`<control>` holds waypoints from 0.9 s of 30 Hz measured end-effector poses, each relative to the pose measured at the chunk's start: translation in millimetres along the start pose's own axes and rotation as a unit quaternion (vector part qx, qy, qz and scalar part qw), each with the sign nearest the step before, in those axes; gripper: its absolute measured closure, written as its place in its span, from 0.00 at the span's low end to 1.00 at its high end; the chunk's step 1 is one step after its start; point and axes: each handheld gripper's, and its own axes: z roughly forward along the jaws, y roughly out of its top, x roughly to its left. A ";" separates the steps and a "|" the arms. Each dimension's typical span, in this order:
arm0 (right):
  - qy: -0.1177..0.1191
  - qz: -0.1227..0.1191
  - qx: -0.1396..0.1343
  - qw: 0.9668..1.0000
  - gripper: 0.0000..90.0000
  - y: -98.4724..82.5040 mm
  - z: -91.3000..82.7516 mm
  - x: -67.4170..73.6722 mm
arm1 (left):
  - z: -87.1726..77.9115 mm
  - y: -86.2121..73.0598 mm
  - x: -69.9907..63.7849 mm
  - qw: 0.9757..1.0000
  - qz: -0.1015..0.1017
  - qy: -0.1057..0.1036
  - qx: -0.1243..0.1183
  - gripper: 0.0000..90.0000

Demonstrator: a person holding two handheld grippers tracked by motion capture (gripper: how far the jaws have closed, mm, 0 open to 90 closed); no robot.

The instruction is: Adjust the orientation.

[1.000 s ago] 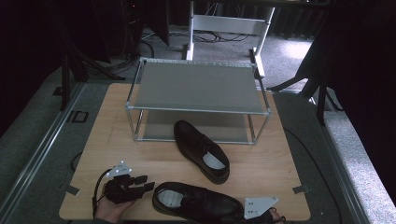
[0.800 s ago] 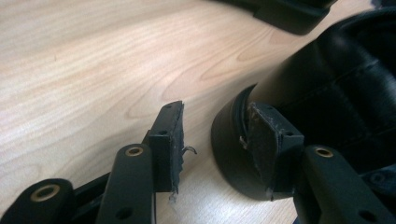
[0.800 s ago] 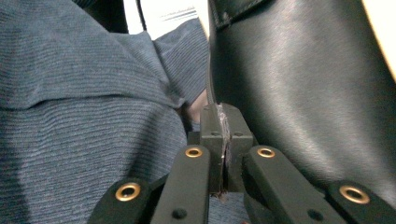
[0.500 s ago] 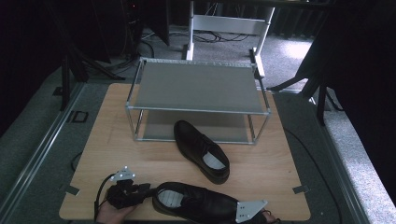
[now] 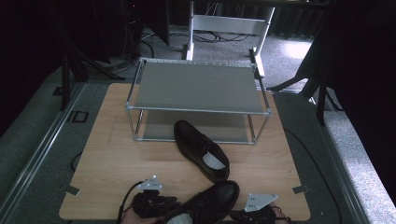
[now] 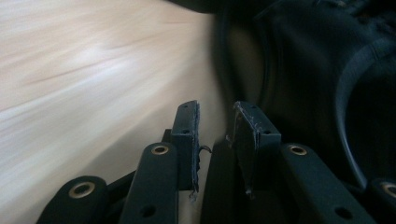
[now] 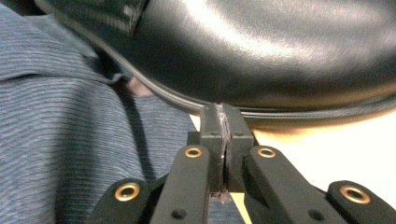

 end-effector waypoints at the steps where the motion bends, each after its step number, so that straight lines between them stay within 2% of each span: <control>1: 0.004 -0.003 -0.001 1.000 0.97 -0.2 -0.1 1.7 | 1.5 2.4 -1.5 1.000 0.001 -0.009 0.001 0.76; 2: 0.008 -0.006 -0.003 1.000 0.97 -0.7 -0.1 3.6 | 1.8 4.5 -2.9 1.000 0.003 -0.015 0.000 0.74; 4: 0.012 -0.006 -0.004 1.000 0.96 -1.4 0.3 6.4 | 2.8 8.4 -5.5 1.000 0.012 -0.015 0.003 0.73; 7: 0.031 -0.003 -0.016 0.999 0.94 0.0 2.5 11.4 | 5.7 12.2 -6.0 1.000 0.019 -0.018 0.007 0.73; 14: 0.070 -0.033 -0.015 0.997 0.94 11.9 20.9 33.6 | 19.7 18.6 -1.4 0.999 0.026 -0.036 0.020 0.77; 19: 0.068 -0.014 -0.026 0.997 0.99 12.5 25.9 32.6 | 30.1 25.4 0.2 0.998 0.028 -0.055 0.025 0.89; 23: 0.064 -0.004 -0.035 0.997 0.99 12.6 27.1 30.7 | 36.0 29.8 -0.6 0.998 0.035 -0.051 0.030 0.99; 27: 0.058 0.007 -0.042 0.997 1.00 12.3 26.3 27.9 | 40.3 34.0 0.7 0.997 0.037 -0.050 0.037 1.00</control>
